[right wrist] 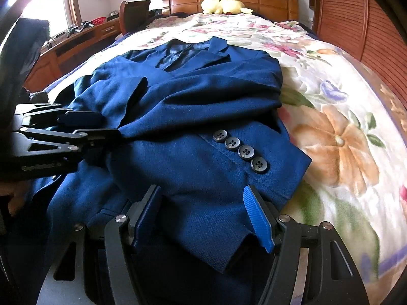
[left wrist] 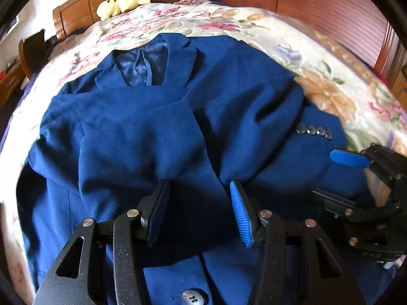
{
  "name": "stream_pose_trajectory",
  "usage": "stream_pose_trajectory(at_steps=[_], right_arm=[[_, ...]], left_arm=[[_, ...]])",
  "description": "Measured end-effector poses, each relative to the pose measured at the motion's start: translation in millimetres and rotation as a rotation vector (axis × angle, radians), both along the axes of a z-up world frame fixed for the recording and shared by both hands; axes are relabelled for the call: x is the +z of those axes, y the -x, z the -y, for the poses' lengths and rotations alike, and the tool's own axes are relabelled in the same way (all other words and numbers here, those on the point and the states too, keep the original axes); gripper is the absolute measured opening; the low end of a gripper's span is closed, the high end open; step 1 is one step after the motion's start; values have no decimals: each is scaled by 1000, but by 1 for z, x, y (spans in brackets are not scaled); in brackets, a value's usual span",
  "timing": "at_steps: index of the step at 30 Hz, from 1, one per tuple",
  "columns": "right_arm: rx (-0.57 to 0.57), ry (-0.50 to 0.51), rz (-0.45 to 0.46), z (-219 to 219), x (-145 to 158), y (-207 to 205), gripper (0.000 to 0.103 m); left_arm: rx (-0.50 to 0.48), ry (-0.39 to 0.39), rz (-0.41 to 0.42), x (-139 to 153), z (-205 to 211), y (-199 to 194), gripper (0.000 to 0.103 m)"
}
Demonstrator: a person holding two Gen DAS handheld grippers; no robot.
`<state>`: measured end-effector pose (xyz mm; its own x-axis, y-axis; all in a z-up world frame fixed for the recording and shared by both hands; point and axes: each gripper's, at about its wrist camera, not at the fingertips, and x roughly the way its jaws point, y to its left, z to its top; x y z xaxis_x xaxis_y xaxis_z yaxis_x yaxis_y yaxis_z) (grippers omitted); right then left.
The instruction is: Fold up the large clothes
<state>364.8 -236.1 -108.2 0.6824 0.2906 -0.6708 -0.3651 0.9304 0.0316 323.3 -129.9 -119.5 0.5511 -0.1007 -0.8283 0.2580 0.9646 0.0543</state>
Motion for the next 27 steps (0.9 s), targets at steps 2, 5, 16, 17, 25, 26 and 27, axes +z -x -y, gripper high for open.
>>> stream_pose_trajectory(at_steps=[2,5,16,17,25,26,27], right_arm=[[0,-2,0,0,0,0,69],[-1,-2,0,0,0,0,69],[-1,-2,0,0,0,0,69],[-1,-2,0,0,0,0,69],[-2,1,2,0,-1,0,69],[-2,1,2,-1,-1,0,69],[-2,1,2,-1,-1,0,69]], left_arm=[[-9,-36,-2,0,3,1,46],[-6,-64,17,4,-3,3,21],[86,21,168,49,-79,40,8],[90,22,176,50,-83,43,8],[172,67,174,46,-134,74,8],[186,78,163,42,-141,77,8],[192,82,157,40,-145,78,8]])
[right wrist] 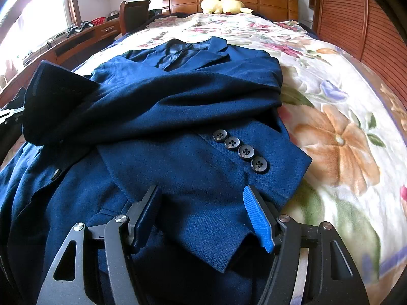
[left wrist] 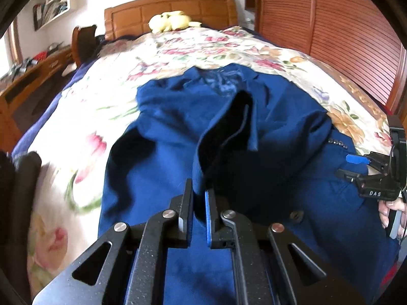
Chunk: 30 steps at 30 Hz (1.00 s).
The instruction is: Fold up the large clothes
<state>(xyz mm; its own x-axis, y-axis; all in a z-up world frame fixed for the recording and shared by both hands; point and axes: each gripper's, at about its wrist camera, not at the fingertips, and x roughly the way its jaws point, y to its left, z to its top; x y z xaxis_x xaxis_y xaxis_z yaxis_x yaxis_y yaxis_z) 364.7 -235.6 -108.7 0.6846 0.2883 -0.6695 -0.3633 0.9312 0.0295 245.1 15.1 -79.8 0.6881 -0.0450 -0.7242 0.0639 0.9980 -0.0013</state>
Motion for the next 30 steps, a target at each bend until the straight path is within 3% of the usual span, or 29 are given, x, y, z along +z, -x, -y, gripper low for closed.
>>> stream_pose_trajectory(at_steps=[5,12,13,15,18,30], right_arm=[[-1,2,1,0,0,0,69],[-1,4,3,0,0,0,69],[-1,5,4,0,0,0,69],[-2,6,4,0,0,0,69],[-2,7,4,0,0,0,69],[-2,8,5,0,0,0,69]], left_arm=[[37,66,-25,-10,-19,11,8],[75,80,-28,-13,-41,29,9],[74,83,-26,-12,-43,30,10],[64,95,-15,-9,-45,34,25],[44,107,7,-2,-44,34,34],[26,151,-32,-21,-33,15,34]])
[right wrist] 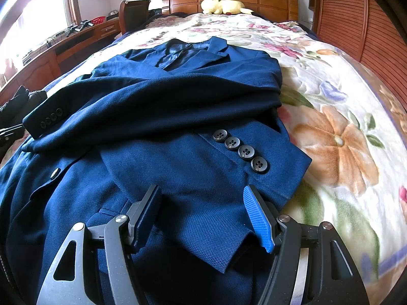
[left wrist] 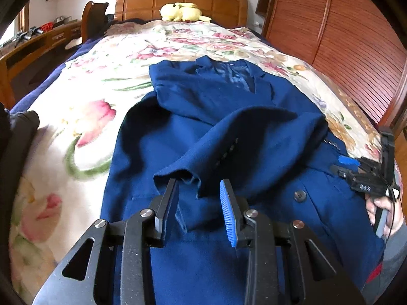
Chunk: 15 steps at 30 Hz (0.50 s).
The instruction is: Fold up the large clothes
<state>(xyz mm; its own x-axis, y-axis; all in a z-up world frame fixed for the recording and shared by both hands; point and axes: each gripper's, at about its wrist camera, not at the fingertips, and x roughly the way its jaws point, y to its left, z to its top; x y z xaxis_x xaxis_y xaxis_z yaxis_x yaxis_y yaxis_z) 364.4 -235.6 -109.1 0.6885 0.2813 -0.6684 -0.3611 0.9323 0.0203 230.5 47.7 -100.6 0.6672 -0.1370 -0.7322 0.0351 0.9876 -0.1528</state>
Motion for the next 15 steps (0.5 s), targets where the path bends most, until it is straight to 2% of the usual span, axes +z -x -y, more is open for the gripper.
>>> stream_pose_trajectory(at_steps=[3,4,5,6,8,13,15], right_arm=[[0,-1,0,0,0,0,69],[0,-1,0,0,0,0,69],[0,-1,0,0,0,0,69],[0,0,0,0,0,0,69],[0,0,0,0,0,0,69],[0,1,1,0,0,0,69],[-1,1,2,0,0,0,69]], left_arm=[[31,24,5,0,-5,-12,33],[24,35,17,1,-6,-12,29],[10,45,26,3,-5,-13,14],[0,48,20,5,-5,-14,8],[-26,61,36,15,-3,-10,5],[-77,35,103,52,4,16,5],[-101,53,115,67,5,29,5]])
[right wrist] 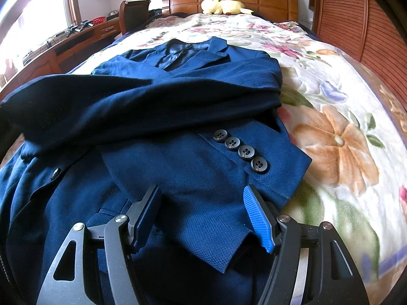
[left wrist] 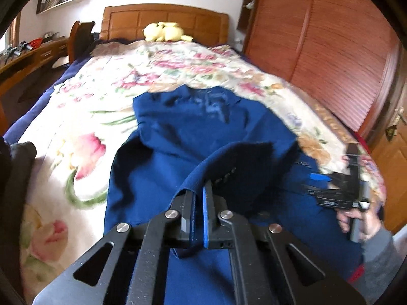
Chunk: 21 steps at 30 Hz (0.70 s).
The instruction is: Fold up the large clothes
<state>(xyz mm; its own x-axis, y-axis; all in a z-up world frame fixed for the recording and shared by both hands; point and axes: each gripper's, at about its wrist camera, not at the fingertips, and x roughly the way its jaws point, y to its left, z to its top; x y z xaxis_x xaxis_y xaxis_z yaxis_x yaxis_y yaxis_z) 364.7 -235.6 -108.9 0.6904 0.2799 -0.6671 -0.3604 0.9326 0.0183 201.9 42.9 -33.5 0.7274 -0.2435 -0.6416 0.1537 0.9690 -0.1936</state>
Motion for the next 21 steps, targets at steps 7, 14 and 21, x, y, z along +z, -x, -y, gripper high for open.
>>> stream_pose_trajectory(at_steps=[7,14,21], right_arm=[[-4,0,9,0,1,1,69],[-10,4,23,0,1,5,69],[-12,9,26,-1,0,5,69]], left_arm=[[-80,-19,-19,10,25,46,5],[-32,-130,-69,-26,32,65,5],[30,-109,-49,-25,5,65,28]])
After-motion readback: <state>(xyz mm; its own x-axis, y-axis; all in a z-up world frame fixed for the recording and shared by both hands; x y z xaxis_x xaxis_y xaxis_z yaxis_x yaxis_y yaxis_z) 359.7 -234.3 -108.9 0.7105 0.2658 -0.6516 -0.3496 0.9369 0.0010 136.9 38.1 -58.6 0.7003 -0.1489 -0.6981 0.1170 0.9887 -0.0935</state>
